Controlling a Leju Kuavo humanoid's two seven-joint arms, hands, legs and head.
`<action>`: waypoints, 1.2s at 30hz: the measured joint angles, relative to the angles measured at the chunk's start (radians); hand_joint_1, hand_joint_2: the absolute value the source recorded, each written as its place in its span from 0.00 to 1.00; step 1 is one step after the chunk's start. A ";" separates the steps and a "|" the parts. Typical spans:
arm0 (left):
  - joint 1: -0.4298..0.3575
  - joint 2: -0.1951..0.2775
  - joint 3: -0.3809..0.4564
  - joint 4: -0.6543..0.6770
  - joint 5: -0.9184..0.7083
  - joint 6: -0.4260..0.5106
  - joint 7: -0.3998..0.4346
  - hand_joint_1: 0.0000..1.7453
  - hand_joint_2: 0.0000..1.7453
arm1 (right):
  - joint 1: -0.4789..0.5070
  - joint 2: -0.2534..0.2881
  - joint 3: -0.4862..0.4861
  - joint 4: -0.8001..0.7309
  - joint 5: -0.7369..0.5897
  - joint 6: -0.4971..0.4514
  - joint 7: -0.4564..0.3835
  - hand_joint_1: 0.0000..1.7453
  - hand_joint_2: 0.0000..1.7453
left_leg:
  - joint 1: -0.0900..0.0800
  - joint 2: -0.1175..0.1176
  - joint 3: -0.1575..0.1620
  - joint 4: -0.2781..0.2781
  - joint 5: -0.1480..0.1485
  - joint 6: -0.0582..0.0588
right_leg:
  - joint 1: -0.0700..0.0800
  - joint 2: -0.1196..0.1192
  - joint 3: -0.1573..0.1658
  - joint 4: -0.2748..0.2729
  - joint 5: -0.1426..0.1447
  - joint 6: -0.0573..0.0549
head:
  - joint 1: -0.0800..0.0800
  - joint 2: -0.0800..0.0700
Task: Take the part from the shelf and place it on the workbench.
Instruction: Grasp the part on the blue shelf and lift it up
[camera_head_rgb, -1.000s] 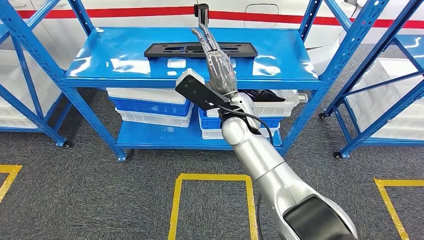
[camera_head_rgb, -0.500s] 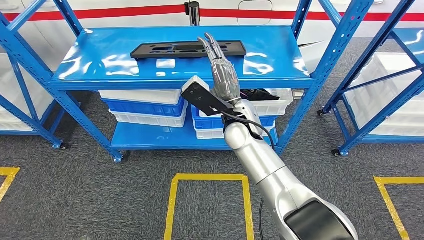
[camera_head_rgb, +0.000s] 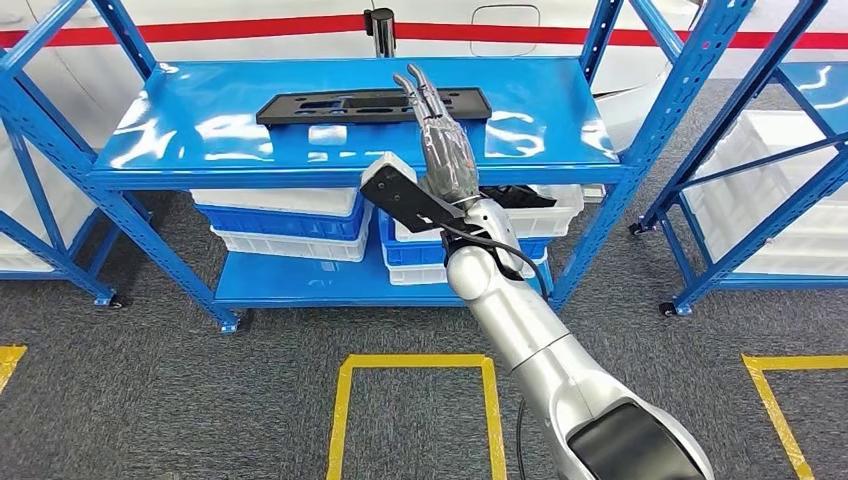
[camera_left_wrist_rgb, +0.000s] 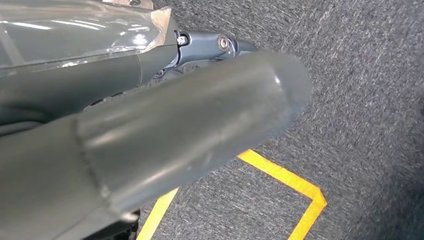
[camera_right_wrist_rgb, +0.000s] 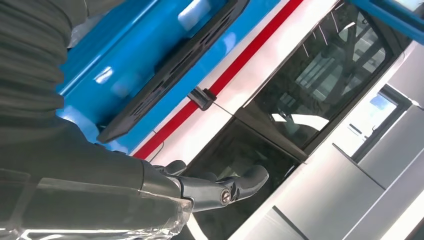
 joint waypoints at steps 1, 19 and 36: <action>0.000 -0.001 0.000 0.000 0.000 -0.001 0.000 0.00 0.00 | 0.000 -0.001 0.000 -0.004 0.001 0.000 0.001 0.00 1.00 | 0.001 0.001 0.008 -0.009 0.002 0.007 | 0.001 -0.003 -0.010 0.022 -0.011 0.002 | 0.001 0.000; -0.008 -0.014 0.000 -0.001 -0.005 -0.021 0.024 0.00 0.00 | 0.031 -0.028 -0.015 -0.068 0.026 0.013 0.034 0.00 1.00 | 0.010 -0.006 -0.055 0.188 -0.126 -0.041 | -0.009 -0.009 -0.020 -0.015 0.041 -0.033 | -0.006 0.000; -0.004 -0.011 0.001 -0.001 -0.004 -0.030 0.025 0.00 0.00 | 0.040 -0.027 -0.016 -0.069 0.026 0.014 0.036 0.00 1.00 | -0.002 -0.010 0.041 -0.005 -0.031 0.028 | 0.002 -0.006 -0.138 0.266 -0.085 0.001 | -0.005 0.000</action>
